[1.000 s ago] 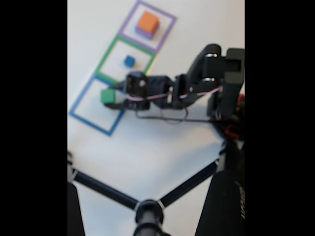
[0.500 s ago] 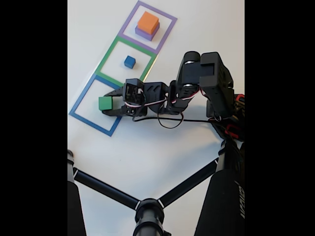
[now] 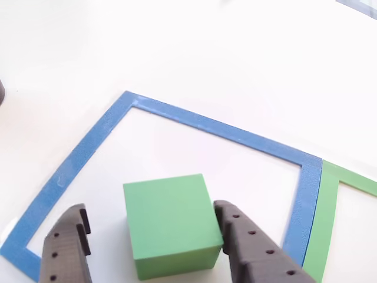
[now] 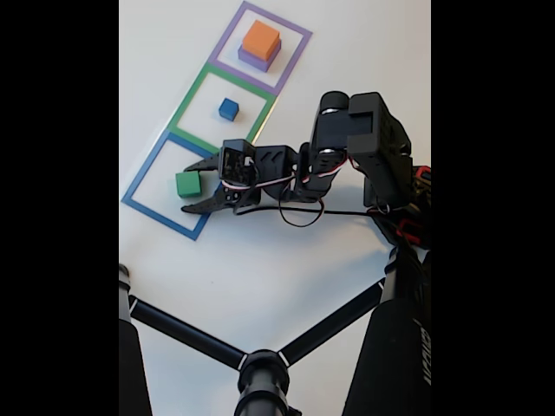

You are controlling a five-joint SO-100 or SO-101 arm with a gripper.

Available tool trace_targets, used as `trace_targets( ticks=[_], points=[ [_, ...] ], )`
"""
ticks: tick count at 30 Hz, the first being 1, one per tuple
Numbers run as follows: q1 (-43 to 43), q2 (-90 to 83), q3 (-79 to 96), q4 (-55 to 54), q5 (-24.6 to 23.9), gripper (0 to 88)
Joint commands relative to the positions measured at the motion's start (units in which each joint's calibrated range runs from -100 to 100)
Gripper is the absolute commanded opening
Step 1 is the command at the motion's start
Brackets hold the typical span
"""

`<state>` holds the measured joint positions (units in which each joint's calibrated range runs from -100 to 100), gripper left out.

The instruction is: Tower of hanoi

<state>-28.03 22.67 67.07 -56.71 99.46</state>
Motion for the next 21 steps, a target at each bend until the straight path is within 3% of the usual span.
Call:
trace_targets(
  ticks=[1, 6, 13, 21],
  points=[
    [0.32, -11.00, 2.03, 2.95, 0.54, 23.0],
    [2.14, -30.38, 5.39, 18.65, 0.54, 13.7],
    [7.89, -60.50, 1.21, 62.54, 0.54, 2.5],
    [20.17, -77.13, -7.70, 96.79, 0.54, 0.1]
  ],
)
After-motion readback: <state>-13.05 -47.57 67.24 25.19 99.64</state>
